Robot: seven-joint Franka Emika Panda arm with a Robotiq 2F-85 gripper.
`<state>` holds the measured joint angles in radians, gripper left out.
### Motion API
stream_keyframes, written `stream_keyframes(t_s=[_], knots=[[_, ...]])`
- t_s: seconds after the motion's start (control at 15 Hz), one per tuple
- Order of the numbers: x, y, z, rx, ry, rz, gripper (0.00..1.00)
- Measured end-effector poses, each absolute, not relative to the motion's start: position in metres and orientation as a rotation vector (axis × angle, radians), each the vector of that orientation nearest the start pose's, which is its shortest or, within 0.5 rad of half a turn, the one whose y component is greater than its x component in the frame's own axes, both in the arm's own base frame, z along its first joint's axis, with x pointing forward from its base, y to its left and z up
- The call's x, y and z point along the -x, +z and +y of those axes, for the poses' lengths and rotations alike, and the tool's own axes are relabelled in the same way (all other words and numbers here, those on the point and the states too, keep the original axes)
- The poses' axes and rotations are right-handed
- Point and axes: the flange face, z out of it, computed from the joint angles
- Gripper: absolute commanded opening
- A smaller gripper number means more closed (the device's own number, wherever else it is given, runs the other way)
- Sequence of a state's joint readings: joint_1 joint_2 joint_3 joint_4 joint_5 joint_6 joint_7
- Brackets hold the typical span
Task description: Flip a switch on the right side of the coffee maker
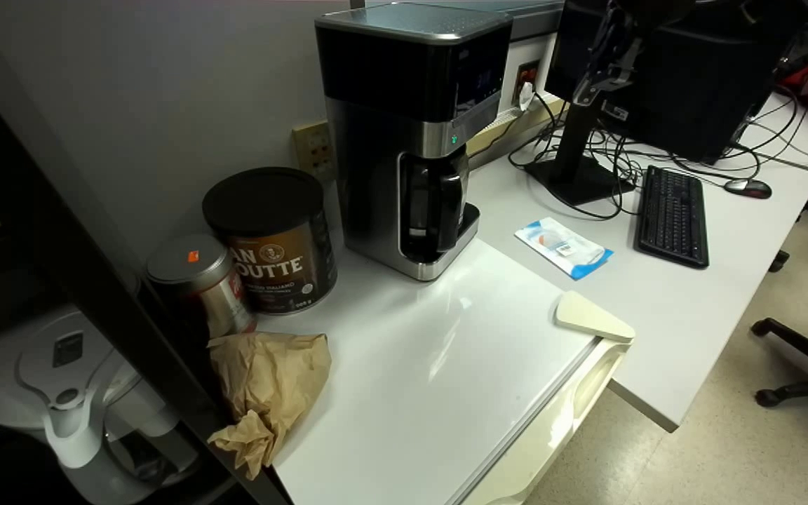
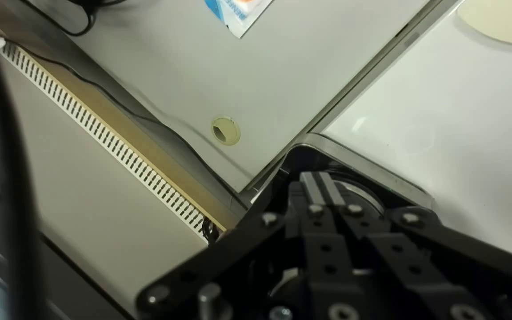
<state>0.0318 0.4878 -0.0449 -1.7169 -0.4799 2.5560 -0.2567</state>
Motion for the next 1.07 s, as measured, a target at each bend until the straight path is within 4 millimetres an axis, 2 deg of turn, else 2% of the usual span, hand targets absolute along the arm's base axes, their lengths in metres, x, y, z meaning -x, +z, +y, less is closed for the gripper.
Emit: stream_keyframes(t_s=[0.6, 1.07], knots=[[-0.743, 0.319, 0.017, 3.304, -0.67, -1.082, 0.0], [-0.761, 0.311, 0.035, 3.277, -0.746, -1.115, 0.0]])
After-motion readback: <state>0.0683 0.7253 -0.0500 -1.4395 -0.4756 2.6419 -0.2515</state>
